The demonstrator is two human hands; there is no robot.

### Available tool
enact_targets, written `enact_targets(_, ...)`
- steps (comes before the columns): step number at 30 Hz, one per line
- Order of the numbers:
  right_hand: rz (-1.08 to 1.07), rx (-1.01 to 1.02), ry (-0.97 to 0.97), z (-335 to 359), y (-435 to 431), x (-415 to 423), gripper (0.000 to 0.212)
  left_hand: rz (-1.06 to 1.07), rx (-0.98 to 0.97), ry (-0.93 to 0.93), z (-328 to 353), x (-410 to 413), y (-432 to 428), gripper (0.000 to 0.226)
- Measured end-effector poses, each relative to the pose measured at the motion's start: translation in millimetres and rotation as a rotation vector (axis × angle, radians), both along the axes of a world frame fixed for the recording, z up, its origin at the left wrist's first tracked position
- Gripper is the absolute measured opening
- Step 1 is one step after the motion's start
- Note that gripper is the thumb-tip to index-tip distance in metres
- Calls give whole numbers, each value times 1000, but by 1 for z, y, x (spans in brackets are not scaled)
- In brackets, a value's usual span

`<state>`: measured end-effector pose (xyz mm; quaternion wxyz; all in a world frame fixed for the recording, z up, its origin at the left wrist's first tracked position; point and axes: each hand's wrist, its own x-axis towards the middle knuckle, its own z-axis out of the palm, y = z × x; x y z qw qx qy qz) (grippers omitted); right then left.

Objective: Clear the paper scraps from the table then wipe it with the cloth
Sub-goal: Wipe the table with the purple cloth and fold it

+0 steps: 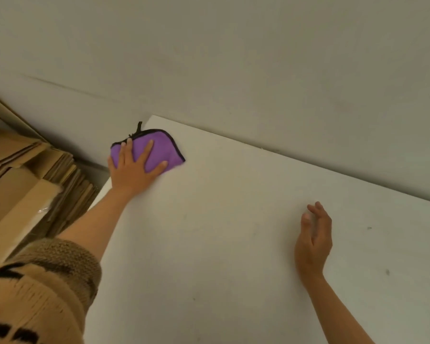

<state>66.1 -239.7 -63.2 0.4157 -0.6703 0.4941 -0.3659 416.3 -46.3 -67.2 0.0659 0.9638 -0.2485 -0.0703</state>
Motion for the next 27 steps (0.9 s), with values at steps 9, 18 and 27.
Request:
enact_targets(9,10,-27,39,6,51,76,36,-586,-190,19,-4,-94,11,60)
enact_targets(18,488,83,439,31,104,102,60,-410,-569,130,10,-120,45,34)
enact_targets(27,557,436,293,50,117,76,16,-387,-229,403,26,-95,59,50)
